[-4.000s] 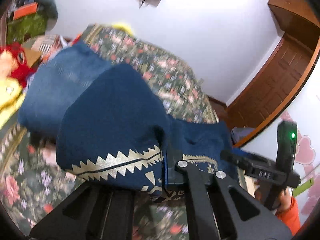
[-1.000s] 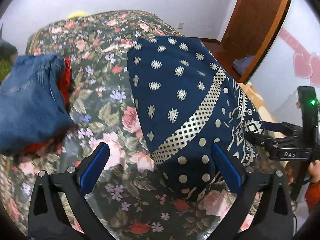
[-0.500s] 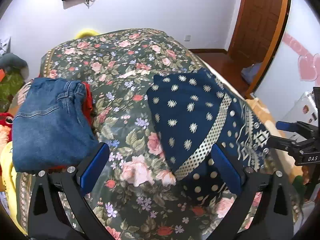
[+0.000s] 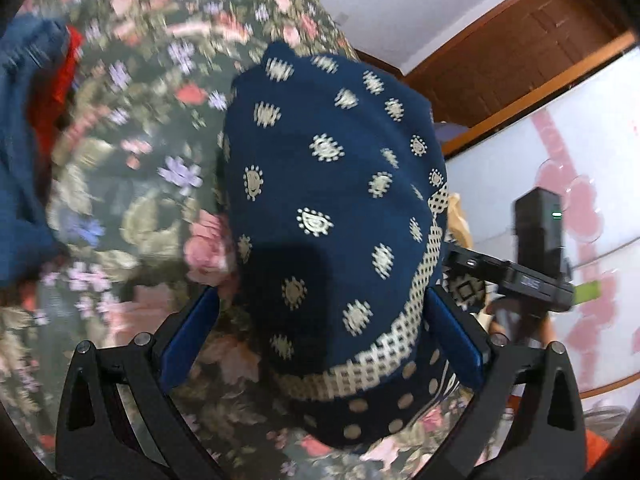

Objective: Fold large clothes

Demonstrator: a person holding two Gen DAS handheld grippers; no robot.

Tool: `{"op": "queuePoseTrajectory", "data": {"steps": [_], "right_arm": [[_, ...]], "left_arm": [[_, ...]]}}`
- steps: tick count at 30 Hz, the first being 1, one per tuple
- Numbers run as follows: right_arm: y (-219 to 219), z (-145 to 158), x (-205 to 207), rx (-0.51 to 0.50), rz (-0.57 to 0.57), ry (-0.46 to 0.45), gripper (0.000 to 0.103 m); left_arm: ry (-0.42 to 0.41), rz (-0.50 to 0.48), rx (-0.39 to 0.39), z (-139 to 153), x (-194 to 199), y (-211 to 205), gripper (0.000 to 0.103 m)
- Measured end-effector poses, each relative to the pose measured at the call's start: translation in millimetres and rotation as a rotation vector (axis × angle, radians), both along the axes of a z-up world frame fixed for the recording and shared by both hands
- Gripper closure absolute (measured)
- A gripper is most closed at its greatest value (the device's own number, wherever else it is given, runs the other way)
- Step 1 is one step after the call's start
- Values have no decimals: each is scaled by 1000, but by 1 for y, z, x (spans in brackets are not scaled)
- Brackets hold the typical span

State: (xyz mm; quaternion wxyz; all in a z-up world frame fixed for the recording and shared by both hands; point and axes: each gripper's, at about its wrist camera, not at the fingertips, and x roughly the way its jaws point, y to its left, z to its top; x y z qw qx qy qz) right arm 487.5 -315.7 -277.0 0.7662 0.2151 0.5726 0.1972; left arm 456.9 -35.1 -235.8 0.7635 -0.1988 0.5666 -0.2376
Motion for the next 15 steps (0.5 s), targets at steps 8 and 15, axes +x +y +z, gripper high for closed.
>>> {"op": "queuePoseTrajectory", "data": {"steps": [8,15], "right_arm": [[7,-5,8,50,22,5,7],[12,-9,14,107,44,92,36]], "left_arm": [[105,29,-141,-26,22,-4,0],[179,59,-239,-39,21,-7,8]]}}
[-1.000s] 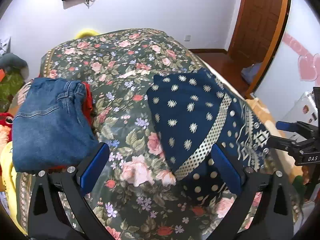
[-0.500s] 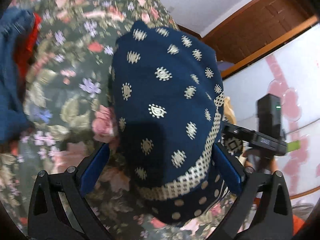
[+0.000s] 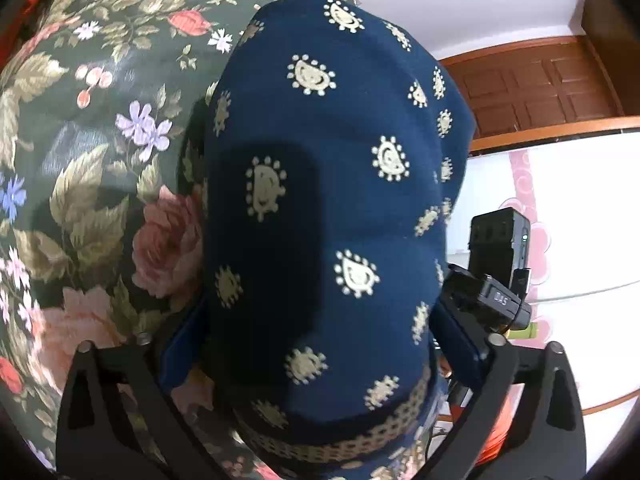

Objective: Fold large clothes

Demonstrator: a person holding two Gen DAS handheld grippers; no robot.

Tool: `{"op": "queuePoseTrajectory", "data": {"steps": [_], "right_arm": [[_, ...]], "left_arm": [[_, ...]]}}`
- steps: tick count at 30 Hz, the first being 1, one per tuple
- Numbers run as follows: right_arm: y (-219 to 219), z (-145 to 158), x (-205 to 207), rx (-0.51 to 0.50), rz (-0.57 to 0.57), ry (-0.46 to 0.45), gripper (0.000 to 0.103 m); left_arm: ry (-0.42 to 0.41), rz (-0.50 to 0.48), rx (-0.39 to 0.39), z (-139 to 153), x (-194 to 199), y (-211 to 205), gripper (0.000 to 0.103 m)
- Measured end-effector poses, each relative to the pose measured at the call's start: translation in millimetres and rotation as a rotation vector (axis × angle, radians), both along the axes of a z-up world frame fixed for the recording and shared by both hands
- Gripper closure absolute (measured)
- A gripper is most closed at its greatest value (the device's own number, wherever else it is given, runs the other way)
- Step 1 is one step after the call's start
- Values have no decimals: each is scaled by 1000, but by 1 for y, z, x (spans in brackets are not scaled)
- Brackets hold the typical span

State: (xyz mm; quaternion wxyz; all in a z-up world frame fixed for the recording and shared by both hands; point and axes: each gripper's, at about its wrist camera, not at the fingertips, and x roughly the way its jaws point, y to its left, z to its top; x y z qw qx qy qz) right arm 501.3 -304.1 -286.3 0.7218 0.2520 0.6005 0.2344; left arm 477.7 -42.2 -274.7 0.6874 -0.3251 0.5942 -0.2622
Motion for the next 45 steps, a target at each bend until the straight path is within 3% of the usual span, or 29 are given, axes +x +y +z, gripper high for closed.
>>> {"op": "queuePoseTrajectory", "data": {"steps": [2,5,11,16,24,30,37,41,45], "right_arm": [[2,3,-5,7,-11,8,55],[8,17,-15,-18,-14,-18,68],[33,54,-29,-24,13,-73,72],[77,103,-31,-29,59,-197,72],[160,163,-13,2,135,-349,72],[230,183,12,38,194,-424,72],[306,150,44,51,230,-434,72],[333,104,58,55,235,-354,73],[352,60,65,-8,266,-320,73]], "left_arm": [[-10,-5,29,2,-2,-2,13],[-30,-1,70,13,-11,-2,22],[-110,38,98,59,-31,12,28],[-193,86,89,106,-47,47,28],[-344,171,131,187,-52,130,28],[-412,246,181,217,-48,208,28],[-405,316,281,196,-28,276,28],[-333,362,311,153,-14,312,28],[-225,398,324,90,-3,337,28]]}}
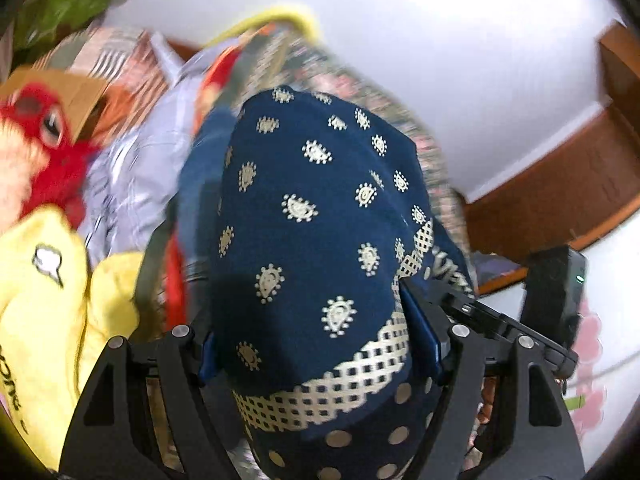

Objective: Fold large clothes

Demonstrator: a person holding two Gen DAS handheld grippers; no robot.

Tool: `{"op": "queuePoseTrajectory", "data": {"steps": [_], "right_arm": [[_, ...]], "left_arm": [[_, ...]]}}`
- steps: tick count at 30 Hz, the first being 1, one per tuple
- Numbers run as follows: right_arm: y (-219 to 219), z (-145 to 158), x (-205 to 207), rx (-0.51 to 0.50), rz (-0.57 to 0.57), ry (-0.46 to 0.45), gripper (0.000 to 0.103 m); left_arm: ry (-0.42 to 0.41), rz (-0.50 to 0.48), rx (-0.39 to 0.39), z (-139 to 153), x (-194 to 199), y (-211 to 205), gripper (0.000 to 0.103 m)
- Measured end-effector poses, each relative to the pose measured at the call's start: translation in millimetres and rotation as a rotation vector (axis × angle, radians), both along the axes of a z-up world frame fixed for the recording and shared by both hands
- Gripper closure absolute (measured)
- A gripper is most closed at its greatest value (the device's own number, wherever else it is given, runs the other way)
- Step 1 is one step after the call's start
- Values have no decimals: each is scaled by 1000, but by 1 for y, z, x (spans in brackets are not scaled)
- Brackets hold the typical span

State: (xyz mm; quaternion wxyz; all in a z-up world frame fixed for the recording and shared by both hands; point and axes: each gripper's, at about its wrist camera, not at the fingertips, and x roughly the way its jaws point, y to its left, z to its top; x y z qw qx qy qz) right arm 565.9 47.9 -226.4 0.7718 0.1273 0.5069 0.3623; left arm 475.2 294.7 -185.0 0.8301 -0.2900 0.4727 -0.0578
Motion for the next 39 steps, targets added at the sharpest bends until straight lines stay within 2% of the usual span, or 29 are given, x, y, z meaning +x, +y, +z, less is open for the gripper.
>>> {"op": "queuePoseTrajectory", "data": {"steps": [3,5,6,8,12,14,16,20,22,24,26,31,35,39], "right_arm": [[4,-16,0,-7,30,-5,72],[3,-13,-1,-18,39,-18,71],[2,-11,-2,-34,43,-20,71],[3,-3,-12,-78,45,-43,67],[-1,14,-35,-176,24,-132,63],[-4,17,-44,-229,34,-144,42],[-12,19,-55,-270,12,-165,34],[-31,18,-74,-320,18,-146,34],[-37,20,-83,-353,12,-147,34],[-42,29,-94,-379,16,-171,34],[-48,45,-107,-370,14,-214,34],[-58,95,-144,-325,9,-326,34],[-66,144,-185,-266,-4,-464,34],[-79,190,-226,-168,-36,-590,34]], "left_arm": [[1,24,-46,-32,2,18,25],[-9,27,-76,-37,0,20,23],[-9,23,-65,-38,-2,20,22],[-2,17,-8,-30,-1,14,22],[-4,2,186,0,-15,-10,18],[3,-27,251,8,-26,-22,16],[10,-46,293,11,-40,-32,15],[-7,-50,356,17,-74,-46,8],[19,-43,385,12,-89,-50,8],[53,-34,424,9,-103,-54,8],[54,-32,441,15,-116,-59,8],[-45,6,463,59,-155,-72,8],[-183,35,496,114,-192,-92,8],[-365,64,524,175,-240,-117,8]]}}
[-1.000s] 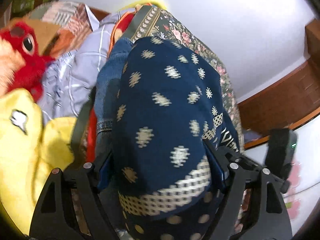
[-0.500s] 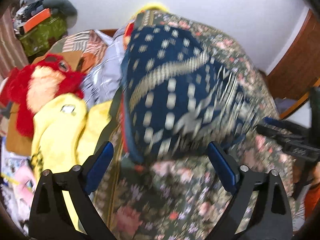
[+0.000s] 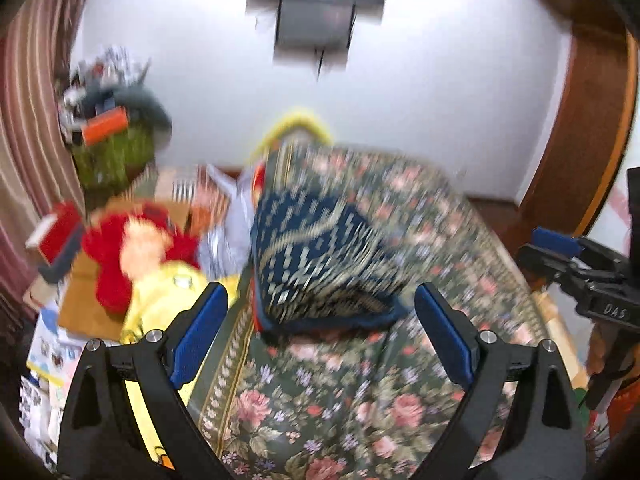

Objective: Fold large clothes

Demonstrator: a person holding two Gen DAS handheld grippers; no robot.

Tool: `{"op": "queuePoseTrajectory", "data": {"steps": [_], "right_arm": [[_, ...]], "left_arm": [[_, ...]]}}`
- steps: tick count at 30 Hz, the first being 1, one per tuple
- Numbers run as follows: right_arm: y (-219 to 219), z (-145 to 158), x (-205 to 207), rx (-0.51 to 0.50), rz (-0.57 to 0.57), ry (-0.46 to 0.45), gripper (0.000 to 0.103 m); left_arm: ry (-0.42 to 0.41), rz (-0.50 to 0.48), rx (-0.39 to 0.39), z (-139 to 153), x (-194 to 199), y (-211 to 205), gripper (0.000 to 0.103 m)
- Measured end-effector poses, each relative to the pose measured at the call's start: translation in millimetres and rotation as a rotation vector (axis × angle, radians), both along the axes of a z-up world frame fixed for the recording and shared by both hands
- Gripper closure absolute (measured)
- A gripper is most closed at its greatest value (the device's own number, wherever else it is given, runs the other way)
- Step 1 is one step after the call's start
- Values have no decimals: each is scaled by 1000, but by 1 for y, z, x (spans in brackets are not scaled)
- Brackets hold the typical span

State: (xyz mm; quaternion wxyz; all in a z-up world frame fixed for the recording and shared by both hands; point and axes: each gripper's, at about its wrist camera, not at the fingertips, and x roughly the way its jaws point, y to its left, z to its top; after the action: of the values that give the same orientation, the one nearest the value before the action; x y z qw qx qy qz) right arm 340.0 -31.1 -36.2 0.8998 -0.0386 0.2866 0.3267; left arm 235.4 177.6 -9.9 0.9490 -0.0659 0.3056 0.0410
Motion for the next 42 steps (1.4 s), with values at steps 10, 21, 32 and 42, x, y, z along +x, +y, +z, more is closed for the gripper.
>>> {"op": "queuePoseTrajectory", "data": {"steps": [10,21,32,42], "right_arm": [[-41,67,-113,231,19,-287,34],[-44,57,-169,270,-48,-449,11],[-43,56,-164,247,-92,-437,0],[-47,48,-173,227,-99,-436,0]], "left_arm": [[-374,8,87,67,-121,-64,8],[-522,90,135,58,-190,-102,4],[-485,129,113,47,-187,-96,0],[-466,127,113,42,-185,-98,0]]}}
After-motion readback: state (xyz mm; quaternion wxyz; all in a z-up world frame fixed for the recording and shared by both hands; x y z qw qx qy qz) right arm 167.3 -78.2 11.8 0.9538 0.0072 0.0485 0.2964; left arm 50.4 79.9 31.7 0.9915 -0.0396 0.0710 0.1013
